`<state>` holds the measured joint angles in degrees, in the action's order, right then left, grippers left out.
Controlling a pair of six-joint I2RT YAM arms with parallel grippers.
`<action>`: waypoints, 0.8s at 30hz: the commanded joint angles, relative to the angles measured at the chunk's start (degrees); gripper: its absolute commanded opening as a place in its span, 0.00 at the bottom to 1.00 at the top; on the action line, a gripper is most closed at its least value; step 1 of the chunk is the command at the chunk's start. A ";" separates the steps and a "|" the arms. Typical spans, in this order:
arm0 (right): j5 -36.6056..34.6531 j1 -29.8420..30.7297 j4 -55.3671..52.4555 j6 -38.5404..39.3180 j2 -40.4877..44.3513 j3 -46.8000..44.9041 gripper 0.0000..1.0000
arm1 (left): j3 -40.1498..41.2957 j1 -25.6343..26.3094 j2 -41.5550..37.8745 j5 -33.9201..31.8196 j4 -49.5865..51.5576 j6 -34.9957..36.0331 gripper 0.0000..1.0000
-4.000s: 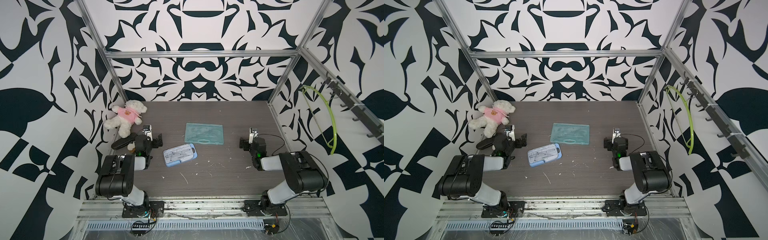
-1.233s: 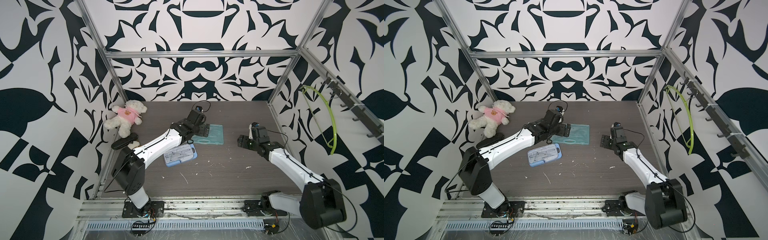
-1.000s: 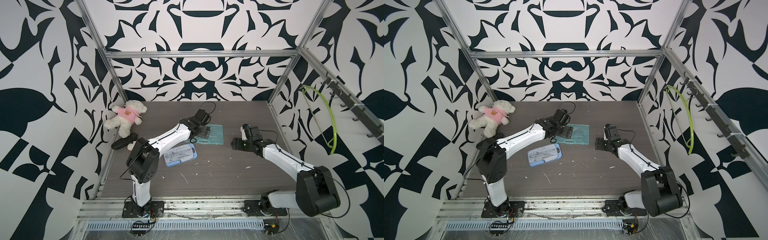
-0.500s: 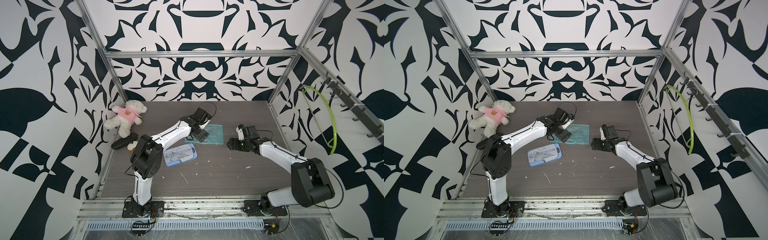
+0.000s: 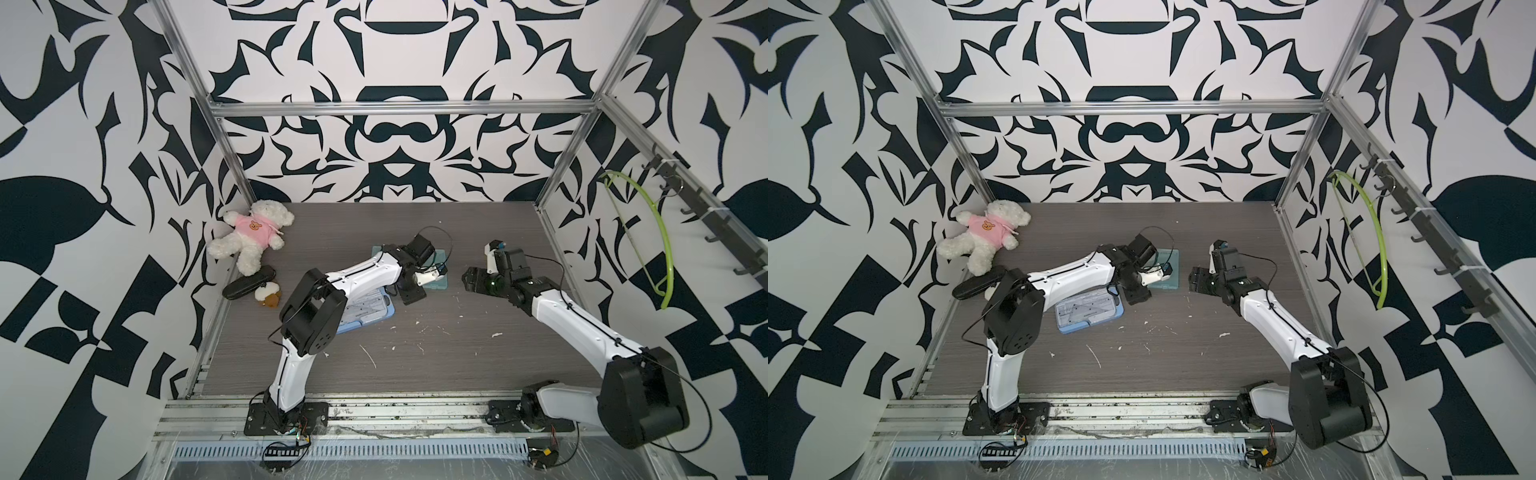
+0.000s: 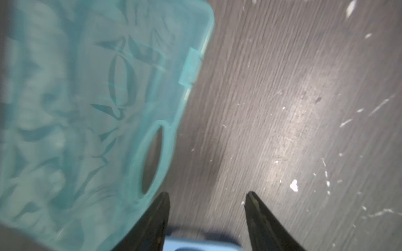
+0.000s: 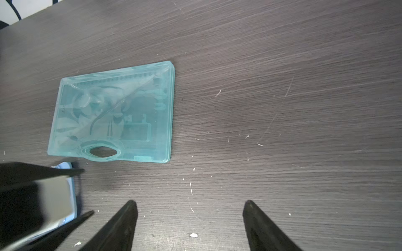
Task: Open the ruler set and take out the ruler
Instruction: Pick up the ruler set box at the center of the board.
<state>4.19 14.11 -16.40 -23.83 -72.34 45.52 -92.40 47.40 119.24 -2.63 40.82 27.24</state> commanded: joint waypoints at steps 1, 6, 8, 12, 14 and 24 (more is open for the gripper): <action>-2.16 0.23 -0.82 -0.82 0.31 -0.22 0.78 | -2.74 -0.02 1.61 1.25 1.64 0.11 0.55; -2.52 0.21 -1.08 -0.71 -0.61 0.18 0.78 | -4.04 -0.02 3.88 -0.48 1.24 0.43 0.53; -2.35 0.15 -1.01 -0.69 -0.66 0.19 0.78 | -4.26 -0.02 4.44 -1.74 0.90 0.50 0.52; -2.16 0.13 -0.91 -0.56 -0.87 0.13 0.78 | -4.89 0.31 4.34 -4.07 0.30 0.30 0.52; -2.12 0.15 -0.91 -0.65 -0.90 0.18 0.78 | -4.33 0.42 3.60 -5.09 -0.82 0.66 0.52; -1.73 0.13 -1.09 -0.61 -0.34 0.27 0.78 | -7.09 -0.24 8.46 -6.76 0.93 2.44 0.52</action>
<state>2.74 14.11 -16.99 -24.05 -73.45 45.39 -97.54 47.53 125.14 -9.23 40.12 28.80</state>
